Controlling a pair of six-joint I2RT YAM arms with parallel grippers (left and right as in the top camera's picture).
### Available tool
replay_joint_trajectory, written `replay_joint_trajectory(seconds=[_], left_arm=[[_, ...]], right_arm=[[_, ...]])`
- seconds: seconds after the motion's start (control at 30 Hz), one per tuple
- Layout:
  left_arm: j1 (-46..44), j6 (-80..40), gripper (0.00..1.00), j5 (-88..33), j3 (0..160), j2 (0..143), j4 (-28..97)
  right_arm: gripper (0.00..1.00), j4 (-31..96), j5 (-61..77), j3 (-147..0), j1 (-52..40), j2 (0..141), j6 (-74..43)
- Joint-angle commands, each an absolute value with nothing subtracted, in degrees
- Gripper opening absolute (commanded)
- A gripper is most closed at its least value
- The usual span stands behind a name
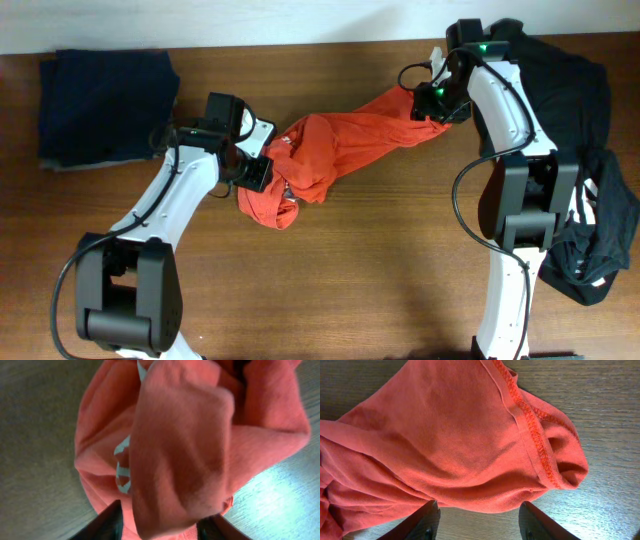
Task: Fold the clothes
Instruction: 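Grasp the left end of the orange t-shirt with the left gripper, then lift the t-shirt with the left gripper toward the back left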
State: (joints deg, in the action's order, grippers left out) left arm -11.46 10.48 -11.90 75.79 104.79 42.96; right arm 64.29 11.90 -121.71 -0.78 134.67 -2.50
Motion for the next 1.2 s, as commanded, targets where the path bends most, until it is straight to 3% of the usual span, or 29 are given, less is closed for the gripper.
replay_joint_trajectory(seconds=[0.0, 0.1, 0.17, 0.4, 0.63, 0.8, 1.17], left_arm=[[-11.25, 9.72, 0.29, -11.53, 74.65, 105.01, 42.11], [-11.25, 7.29, 0.08, -11.53, 74.67, 104.99, 40.29], [-11.25, 4.6, 0.01, -11.55, 74.67, 104.99, 38.85], [-10.76, 0.82, 0.01, -9.61, 80.27, 103.79, 41.47], [-10.09, 0.91, 0.01, 5.52, 111.83, 99.5, 63.07], [-10.13, 2.2, 0.01, 5.8, 127.04, 99.18, 68.97], [-12.38, 4.6, 0.01, 5.87, 129.49, 99.26, 68.36]], right_arm=[[0.56, 64.16, 12.43, -122.06, -0.62, 134.91, -1.91], [0.56, 64.07, 12.43, -122.06, -0.64, 134.91, -1.91], [0.56, 64.12, 12.43, -122.06, -0.64, 134.91, -1.91], [0.56, 64.55, 13.89, -122.06, -0.62, 134.89, -1.93], [0.56, 64.34, 17.61, -122.06, -0.62, 134.85, -1.93], [0.55, 64.38, 20.21, -122.08, -0.45, 134.47, -1.91], [0.55, 68.07, 42.63, -122.21, -1.58, 128.53, 9.56]])
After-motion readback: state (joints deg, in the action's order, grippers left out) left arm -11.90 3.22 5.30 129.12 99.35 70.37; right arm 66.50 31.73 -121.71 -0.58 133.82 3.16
